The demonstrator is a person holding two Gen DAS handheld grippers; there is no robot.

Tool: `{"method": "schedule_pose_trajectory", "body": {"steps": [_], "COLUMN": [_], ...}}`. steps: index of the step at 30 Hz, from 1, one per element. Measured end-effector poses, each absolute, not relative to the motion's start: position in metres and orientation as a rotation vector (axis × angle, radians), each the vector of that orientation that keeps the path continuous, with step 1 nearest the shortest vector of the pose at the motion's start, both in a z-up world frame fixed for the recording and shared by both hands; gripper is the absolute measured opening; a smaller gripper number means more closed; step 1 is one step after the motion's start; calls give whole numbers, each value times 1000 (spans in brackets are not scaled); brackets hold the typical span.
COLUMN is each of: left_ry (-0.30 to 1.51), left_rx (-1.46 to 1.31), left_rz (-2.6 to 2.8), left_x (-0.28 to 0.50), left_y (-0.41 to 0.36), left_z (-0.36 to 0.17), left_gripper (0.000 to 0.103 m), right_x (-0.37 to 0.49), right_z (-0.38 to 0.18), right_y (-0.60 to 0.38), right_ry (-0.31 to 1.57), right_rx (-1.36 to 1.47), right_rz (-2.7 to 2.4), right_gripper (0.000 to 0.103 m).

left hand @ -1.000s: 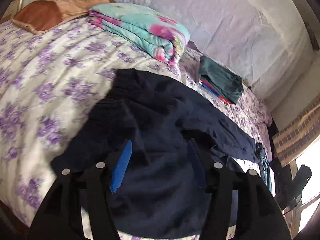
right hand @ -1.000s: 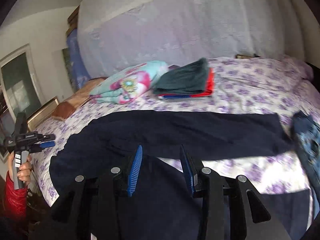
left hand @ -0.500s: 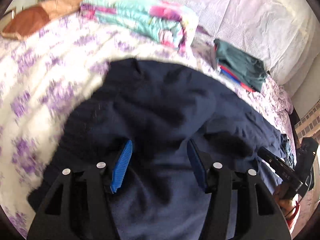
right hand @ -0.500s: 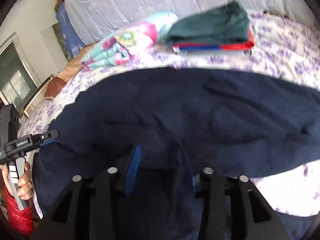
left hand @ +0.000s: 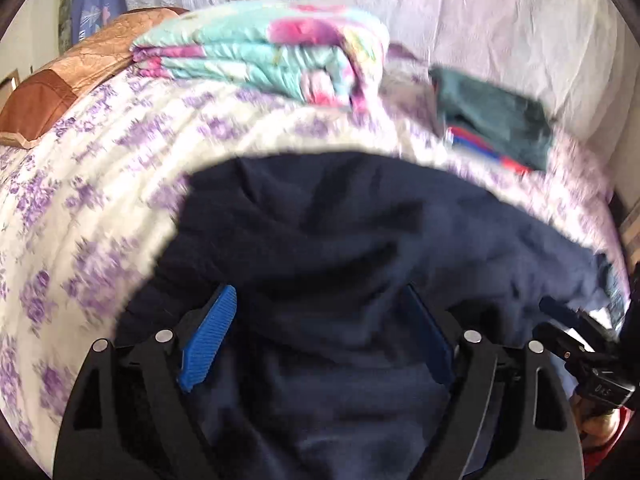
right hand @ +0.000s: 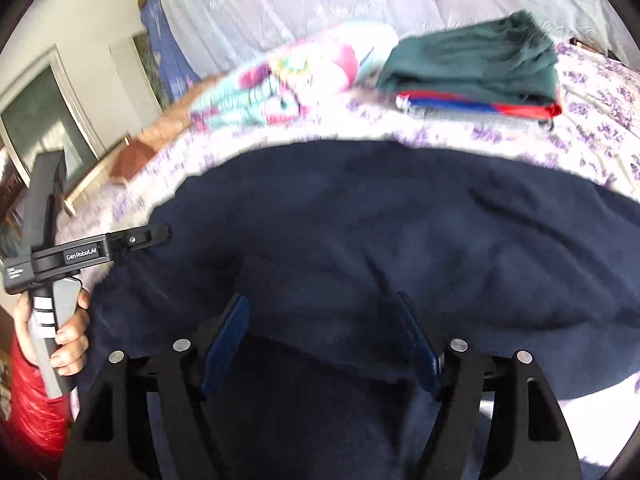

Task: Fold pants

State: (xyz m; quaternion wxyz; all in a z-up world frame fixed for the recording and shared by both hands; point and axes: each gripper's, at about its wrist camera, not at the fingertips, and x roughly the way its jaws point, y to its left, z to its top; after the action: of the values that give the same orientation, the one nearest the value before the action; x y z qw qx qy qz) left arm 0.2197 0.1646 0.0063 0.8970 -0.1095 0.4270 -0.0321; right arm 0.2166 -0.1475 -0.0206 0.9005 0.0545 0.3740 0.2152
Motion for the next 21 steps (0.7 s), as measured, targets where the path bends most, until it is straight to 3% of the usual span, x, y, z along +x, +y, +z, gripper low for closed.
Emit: {"method": "schedule_pose_trajectory", "body": {"steps": [4, 10, 19, 20, 21], "left_ry": [880, 964, 1014, 1005, 990], "left_rx": [-350, -435, -431, -413, -396], "left_rz": [-26, -43, -77, -80, -74], "left_x": [247, 300, 330, 330, 329], "left_y": [217, 250, 247, 245, 243], "left_z": [20, 1, -37, -37, -37], "left_gripper": [82, 82, 82, 79, 69], "right_x": [246, 312, 363, 359, 357], "right_z": [8, 8, -58, -58, -55], "right_y": [-156, -166, -146, -146, -147], "right_ry": [728, 792, 949, 925, 905], "right_rx": [9, -118, -374, -367, -358], "right_rz": [436, 396, 450, 452, 456], "right_gripper": [75, 75, 80, 78, 58]}}
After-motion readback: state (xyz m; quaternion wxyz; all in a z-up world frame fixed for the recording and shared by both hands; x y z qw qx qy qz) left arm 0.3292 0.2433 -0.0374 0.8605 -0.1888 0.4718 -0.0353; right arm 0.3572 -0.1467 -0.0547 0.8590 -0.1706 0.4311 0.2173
